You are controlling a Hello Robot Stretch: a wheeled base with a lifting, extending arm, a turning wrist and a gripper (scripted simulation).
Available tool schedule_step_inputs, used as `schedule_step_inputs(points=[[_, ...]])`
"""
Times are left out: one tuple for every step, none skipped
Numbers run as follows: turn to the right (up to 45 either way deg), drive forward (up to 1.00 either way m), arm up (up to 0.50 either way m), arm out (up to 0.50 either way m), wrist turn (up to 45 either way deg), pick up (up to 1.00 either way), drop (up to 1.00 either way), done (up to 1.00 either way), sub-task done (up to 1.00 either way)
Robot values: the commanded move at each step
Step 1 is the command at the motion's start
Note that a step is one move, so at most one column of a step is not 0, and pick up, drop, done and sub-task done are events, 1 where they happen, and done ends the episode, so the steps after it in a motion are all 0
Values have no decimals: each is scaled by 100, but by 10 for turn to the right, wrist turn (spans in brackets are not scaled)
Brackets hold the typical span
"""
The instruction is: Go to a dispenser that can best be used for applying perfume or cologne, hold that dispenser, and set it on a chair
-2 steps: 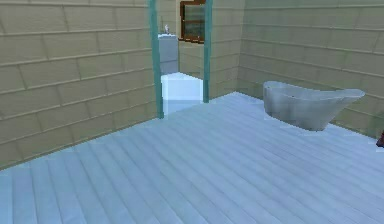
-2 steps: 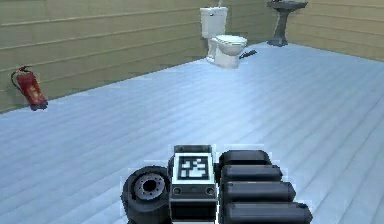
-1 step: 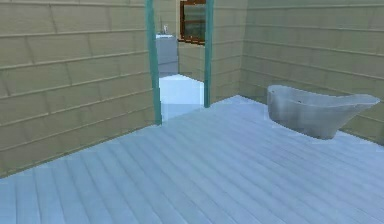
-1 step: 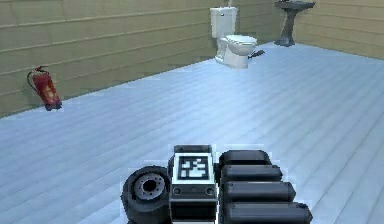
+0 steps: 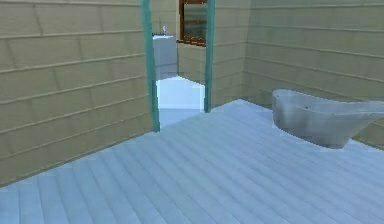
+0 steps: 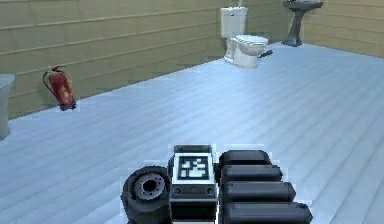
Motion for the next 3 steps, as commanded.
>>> schedule_step_inputs(points=[[0,100,0,0,0,0,0,0,0],[0,100,0,0,0,0,0,0,0],[-30,0,0,0,0,0,0,0,0]])
